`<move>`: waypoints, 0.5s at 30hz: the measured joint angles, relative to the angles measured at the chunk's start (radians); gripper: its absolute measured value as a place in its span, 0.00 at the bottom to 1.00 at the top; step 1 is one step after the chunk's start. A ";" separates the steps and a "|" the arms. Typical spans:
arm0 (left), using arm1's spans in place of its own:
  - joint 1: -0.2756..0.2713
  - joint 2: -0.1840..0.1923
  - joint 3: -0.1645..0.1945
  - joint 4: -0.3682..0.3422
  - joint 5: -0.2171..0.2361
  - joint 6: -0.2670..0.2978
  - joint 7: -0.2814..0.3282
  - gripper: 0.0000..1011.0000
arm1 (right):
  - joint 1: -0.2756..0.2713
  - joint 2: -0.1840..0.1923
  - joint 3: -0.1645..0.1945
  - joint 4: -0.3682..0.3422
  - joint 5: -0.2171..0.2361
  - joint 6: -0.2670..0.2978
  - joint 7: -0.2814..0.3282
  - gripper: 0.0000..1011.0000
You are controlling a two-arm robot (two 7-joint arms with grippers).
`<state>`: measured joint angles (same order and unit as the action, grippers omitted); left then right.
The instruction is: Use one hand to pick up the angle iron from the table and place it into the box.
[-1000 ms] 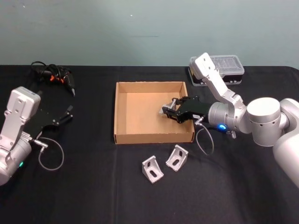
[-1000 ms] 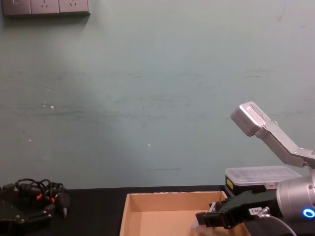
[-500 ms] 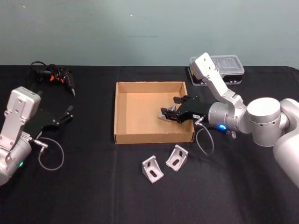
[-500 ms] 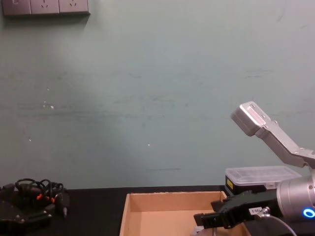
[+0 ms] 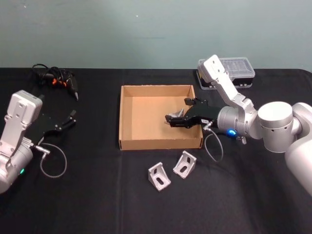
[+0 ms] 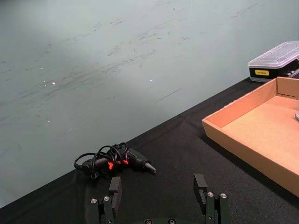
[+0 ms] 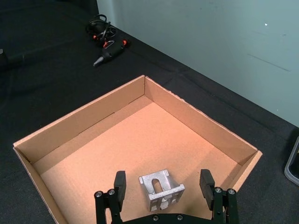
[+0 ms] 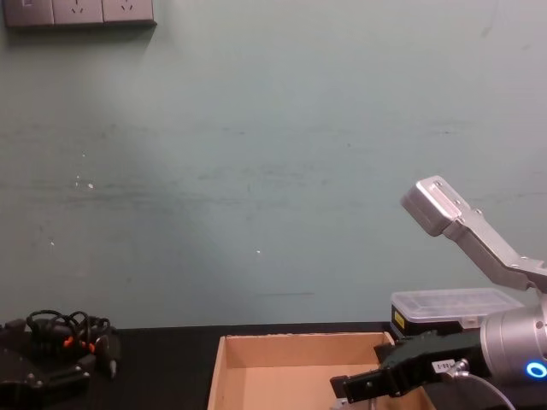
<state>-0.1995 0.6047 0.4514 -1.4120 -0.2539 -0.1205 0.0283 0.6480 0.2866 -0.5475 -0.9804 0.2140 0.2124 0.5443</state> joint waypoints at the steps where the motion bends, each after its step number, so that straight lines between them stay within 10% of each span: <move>1: 0.000 0.000 0.000 0.000 0.000 0.000 0.000 1.00 | 0.000 0.000 0.000 0.000 0.000 0.000 0.000 0.99; 8: 0.000 0.000 0.000 0.000 0.000 0.000 0.000 1.00 | -0.011 0.005 0.006 -0.022 0.003 0.002 -0.001 0.99; 15: 0.000 0.000 0.000 0.000 0.000 0.000 0.000 1.00 | -0.107 0.066 0.035 -0.206 0.026 0.044 -0.013 0.99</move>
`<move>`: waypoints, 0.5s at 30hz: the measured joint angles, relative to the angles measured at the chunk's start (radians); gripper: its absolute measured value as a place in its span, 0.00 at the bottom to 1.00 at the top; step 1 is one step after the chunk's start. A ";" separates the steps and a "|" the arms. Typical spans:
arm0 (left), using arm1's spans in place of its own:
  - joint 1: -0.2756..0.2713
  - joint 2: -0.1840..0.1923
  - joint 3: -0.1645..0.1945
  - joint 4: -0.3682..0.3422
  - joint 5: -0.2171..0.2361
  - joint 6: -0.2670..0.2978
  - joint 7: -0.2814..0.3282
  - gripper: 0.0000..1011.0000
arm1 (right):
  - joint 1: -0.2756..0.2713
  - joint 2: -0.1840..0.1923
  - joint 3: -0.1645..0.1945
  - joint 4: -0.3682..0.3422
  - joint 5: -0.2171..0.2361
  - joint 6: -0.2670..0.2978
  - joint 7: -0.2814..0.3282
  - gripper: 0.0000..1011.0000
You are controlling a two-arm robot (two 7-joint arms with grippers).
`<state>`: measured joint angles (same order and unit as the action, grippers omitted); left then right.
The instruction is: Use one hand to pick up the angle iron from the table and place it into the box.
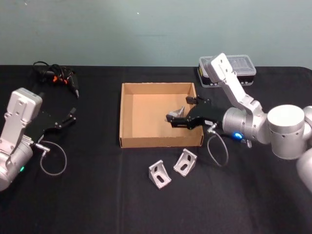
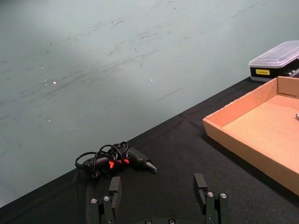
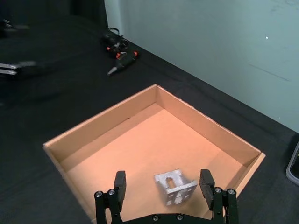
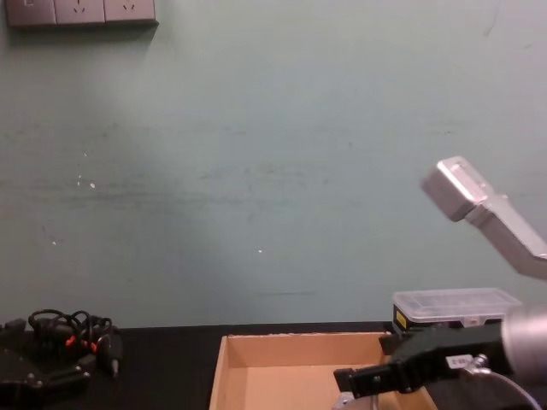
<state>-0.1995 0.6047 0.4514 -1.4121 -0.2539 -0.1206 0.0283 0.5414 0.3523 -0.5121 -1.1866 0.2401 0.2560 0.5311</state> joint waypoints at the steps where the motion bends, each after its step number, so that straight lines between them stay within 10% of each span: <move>1: 0.000 0.000 0.000 0.000 0.000 0.000 0.000 1.00 | -0.014 0.010 0.003 -0.026 0.004 0.010 -0.001 0.99; 15: 0.000 0.000 0.000 0.000 0.000 0.000 0.000 1.00 | -0.279 0.174 0.089 -0.409 0.117 0.174 -0.053 0.99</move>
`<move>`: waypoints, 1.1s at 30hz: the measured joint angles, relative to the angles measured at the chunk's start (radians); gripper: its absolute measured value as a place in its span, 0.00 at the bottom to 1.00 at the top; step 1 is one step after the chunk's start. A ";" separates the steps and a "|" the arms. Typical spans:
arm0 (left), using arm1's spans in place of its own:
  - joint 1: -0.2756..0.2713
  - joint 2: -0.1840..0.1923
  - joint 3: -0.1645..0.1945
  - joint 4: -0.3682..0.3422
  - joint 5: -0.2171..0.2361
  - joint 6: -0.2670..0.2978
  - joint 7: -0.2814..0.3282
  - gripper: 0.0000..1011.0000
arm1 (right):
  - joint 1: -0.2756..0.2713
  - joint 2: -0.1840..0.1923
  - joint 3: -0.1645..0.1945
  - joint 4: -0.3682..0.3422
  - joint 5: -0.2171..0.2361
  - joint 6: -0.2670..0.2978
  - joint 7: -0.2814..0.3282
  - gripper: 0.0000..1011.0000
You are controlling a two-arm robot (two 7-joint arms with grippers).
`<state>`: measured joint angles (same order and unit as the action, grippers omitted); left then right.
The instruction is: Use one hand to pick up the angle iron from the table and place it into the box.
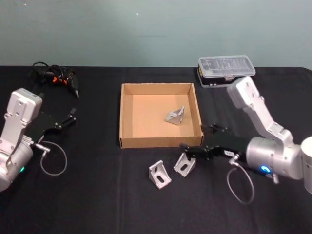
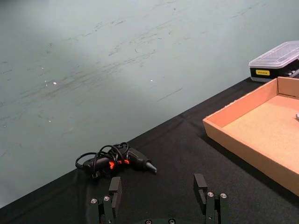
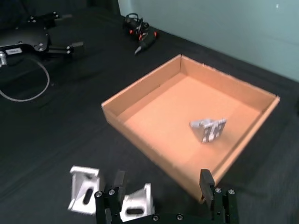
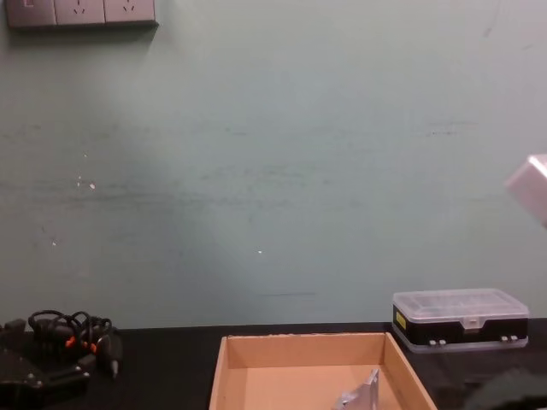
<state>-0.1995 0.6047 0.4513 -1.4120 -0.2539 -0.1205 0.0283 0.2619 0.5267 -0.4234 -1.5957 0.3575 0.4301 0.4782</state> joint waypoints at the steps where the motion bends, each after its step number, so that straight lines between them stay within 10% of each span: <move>1: 0.000 0.000 0.000 0.000 0.000 0.000 0.000 1.00 | -0.011 0.006 0.004 -0.011 0.007 0.008 -0.004 0.99; 15: 0.000 0.000 0.000 0.000 0.000 0.000 0.000 1.00 | -0.013 0.068 -0.051 -0.081 0.038 0.157 -0.015 0.99; 33: 0.000 0.000 0.000 0.000 0.000 0.000 0.000 1.00 | 0.047 0.020 -0.107 0.000 -0.013 0.165 -0.034 0.99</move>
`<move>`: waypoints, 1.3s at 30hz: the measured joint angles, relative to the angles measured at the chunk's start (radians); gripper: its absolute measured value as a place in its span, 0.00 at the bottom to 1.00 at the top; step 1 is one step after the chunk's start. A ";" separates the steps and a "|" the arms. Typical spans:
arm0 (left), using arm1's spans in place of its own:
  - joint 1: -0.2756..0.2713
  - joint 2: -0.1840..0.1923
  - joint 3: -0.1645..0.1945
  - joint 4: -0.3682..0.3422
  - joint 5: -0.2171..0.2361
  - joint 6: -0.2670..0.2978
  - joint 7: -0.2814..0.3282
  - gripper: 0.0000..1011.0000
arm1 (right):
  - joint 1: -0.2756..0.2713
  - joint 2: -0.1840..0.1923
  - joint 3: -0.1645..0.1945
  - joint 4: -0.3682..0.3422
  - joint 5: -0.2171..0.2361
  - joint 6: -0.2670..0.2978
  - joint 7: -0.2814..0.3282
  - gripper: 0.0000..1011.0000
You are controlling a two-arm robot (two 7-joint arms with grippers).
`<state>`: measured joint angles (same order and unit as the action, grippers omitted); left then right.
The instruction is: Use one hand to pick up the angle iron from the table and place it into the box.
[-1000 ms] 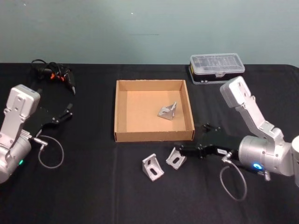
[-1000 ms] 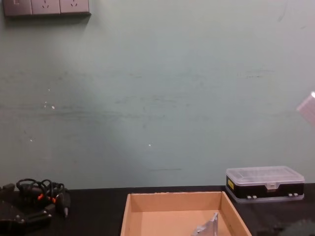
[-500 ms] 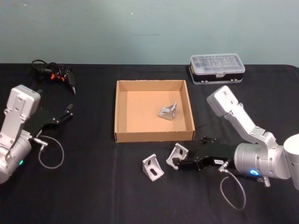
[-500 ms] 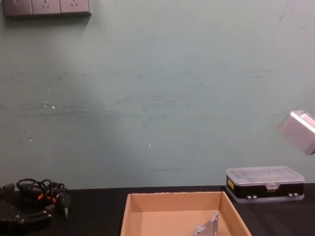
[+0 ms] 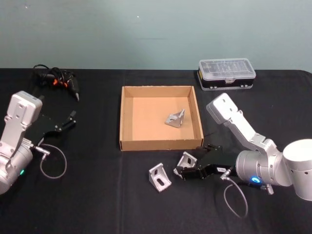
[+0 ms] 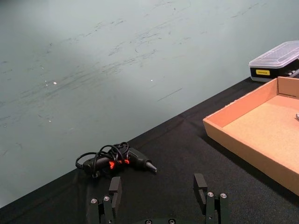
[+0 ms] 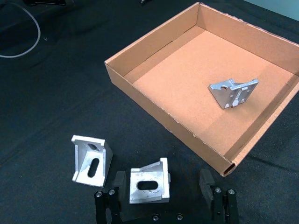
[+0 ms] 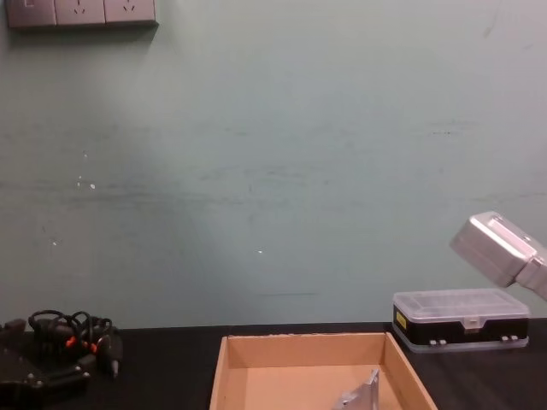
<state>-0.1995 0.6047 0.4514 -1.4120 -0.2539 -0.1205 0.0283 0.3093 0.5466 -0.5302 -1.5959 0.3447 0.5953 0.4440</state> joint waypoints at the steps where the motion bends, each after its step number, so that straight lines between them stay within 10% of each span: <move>1: 0.000 0.000 0.000 0.000 0.000 0.000 0.000 1.00 | 0.002 -0.003 -0.001 0.003 -0.002 -0.001 0.000 0.99; 16: 0.000 0.000 0.000 0.000 0.000 0.000 0.000 1.00 | 0.000 0.000 0.000 0.000 -0.001 -0.001 0.000 0.91; 39: 0.000 0.000 0.000 0.000 0.000 0.000 0.000 1.00 | -0.001 0.002 0.000 -0.003 0.000 0.001 0.001 0.19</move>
<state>-0.1995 0.6047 0.4514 -1.4120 -0.2539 -0.1205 0.0283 0.3080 0.5486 -0.5298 -1.5987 0.3449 0.5963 0.4451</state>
